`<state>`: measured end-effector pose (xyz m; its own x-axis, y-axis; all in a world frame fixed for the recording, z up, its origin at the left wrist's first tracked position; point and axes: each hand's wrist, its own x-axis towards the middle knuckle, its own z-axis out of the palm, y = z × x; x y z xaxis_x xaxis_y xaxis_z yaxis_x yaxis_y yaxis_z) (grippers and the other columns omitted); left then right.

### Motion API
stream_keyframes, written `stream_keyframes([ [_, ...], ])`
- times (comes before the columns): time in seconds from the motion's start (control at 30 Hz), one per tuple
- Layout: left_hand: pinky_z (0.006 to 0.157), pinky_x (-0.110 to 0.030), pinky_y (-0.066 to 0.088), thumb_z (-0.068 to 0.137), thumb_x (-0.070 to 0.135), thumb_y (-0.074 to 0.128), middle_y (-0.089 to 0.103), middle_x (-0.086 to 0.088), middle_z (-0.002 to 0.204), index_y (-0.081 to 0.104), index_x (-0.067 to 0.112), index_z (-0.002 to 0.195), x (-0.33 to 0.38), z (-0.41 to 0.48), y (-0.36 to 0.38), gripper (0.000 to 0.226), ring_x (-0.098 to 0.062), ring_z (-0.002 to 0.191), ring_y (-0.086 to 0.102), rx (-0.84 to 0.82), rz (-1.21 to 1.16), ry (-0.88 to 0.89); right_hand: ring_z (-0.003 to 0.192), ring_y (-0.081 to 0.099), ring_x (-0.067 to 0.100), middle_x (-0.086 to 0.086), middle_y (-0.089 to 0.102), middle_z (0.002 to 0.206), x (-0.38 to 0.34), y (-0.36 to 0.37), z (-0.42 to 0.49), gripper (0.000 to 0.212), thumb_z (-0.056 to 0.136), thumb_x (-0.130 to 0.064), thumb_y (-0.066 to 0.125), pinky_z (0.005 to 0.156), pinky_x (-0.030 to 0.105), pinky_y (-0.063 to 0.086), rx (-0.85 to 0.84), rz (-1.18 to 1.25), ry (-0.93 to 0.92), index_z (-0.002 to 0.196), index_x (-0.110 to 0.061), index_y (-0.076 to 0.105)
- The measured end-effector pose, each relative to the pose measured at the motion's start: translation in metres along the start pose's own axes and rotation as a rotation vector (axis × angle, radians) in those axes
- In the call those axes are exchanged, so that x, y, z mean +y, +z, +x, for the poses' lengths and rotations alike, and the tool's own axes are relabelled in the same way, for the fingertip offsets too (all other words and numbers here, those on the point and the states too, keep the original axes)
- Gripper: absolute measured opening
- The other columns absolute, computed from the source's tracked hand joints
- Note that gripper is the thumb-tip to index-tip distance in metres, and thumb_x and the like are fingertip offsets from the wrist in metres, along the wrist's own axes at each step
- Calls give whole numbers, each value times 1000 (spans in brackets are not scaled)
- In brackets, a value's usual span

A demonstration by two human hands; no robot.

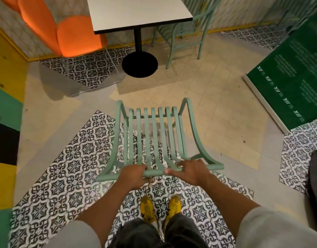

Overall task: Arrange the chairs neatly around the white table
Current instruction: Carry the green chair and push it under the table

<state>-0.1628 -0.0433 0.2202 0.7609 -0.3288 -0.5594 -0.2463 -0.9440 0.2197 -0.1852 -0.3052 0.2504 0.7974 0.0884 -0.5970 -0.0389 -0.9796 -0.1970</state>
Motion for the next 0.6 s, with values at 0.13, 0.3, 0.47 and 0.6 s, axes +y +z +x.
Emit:
stream_keyframes([
  [0.13, 88, -34, 57, 90, 42, 70, 77, 5, 109, 69, 36, 127, 2, 1, 7, 37, -17, 98, 73, 79, 64, -15, 102, 72, 28, 7, 76, 114, -5, -3, -1, 128, 50, -116, 24, 94, 46, 56, -12, -88, 24, 131, -27, 69],
  [0.3, 84, -35, 59, 87, 38, 69, 78, 6, 101, 73, 35, 119, 0, 1, 8, 32, -16, 92, 73, 94, 47, 0, 94, 74, 20, -3, 76, 106, -2, 2, 0, 64, 87, -83, 54, 90, 39, 59, 68, -208, 7, 117, -29, 71],
  [0.47, 90, -37, 60, 90, 32, 70, 77, 4, 105, 73, 35, 120, -1, 4, 9, 30, -18, 96, 72, 63, 3, 8, 94, 73, 18, -4, 75, 107, -6, 2, 2, 54, 92, -74, 57, 93, 39, 58, 39, -233, 24, 119, -30, 70],
  [0.6, 90, -38, 59, 90, 23, 68, 76, 3, 105, 73, 31, 119, 0, 7, 8, 31, -19, 98, 72, 58, 7, 22, 98, 72, 19, -5, 75, 111, -2, 2, 7, 52, 91, -72, 60, 94, 42, 58, 20, -212, 29, 124, -32, 69],
])
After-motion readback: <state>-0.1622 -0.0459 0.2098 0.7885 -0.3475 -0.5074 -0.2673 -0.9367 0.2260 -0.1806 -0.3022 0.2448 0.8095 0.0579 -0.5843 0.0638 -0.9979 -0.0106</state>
